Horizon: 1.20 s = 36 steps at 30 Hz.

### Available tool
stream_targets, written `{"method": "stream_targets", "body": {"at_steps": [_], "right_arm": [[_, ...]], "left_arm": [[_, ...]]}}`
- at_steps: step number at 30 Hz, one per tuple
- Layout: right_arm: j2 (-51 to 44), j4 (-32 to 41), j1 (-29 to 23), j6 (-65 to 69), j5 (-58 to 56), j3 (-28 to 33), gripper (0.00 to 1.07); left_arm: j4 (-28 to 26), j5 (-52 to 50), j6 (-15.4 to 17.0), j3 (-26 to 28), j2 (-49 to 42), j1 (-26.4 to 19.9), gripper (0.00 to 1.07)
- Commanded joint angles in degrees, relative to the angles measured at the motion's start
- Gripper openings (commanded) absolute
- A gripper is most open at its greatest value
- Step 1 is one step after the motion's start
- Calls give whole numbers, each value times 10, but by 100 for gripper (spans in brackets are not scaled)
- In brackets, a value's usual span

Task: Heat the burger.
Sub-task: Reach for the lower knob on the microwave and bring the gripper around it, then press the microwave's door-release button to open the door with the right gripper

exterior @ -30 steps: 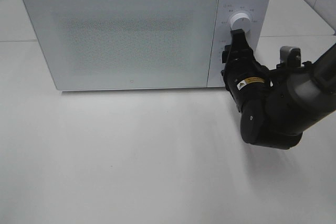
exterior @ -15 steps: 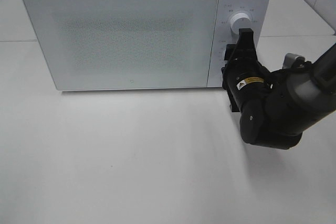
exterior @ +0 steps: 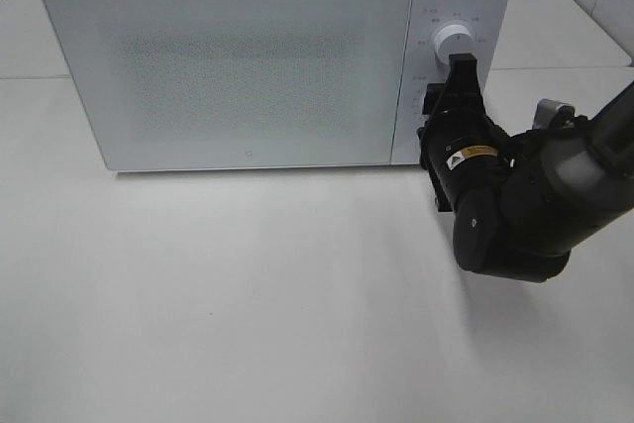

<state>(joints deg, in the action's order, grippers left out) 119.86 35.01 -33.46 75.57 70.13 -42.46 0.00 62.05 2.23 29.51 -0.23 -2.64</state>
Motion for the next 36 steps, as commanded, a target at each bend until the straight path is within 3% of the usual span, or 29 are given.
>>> {"method": "stream_targets", "body": {"at_steps": [1,2,5,10,13,15,22,36], "right_arm": [[-3,-85,-3,-10,120,-20,42],[-3,-85,-3,-10,120,-20,48],[-3,-85,-3,-10,120,-20,51],[-3,-87,-3,-10,120,-20,69],[-3,-89,-3,-10,120,-20,72],[-3,-101,-3,-10,120,-17,80],[-7,-107,-5,10,120,19,78],[-73,-182,-5,-3,120,95,76]], "left_arm": [[0,-9,1,0,-8,-1,98],[0,-9,1,0,-8,-1,98],[0,-9,1,0,-8,-1,98],[0,-9,1,0,-8,-1,98],[0,-9,1,0,-8,-1,98],[0,-9,1,0,-8,-1,98],[0,-9,1,0,-8,-1,98],[0,-9,1,0,-8,-1,98]]}}
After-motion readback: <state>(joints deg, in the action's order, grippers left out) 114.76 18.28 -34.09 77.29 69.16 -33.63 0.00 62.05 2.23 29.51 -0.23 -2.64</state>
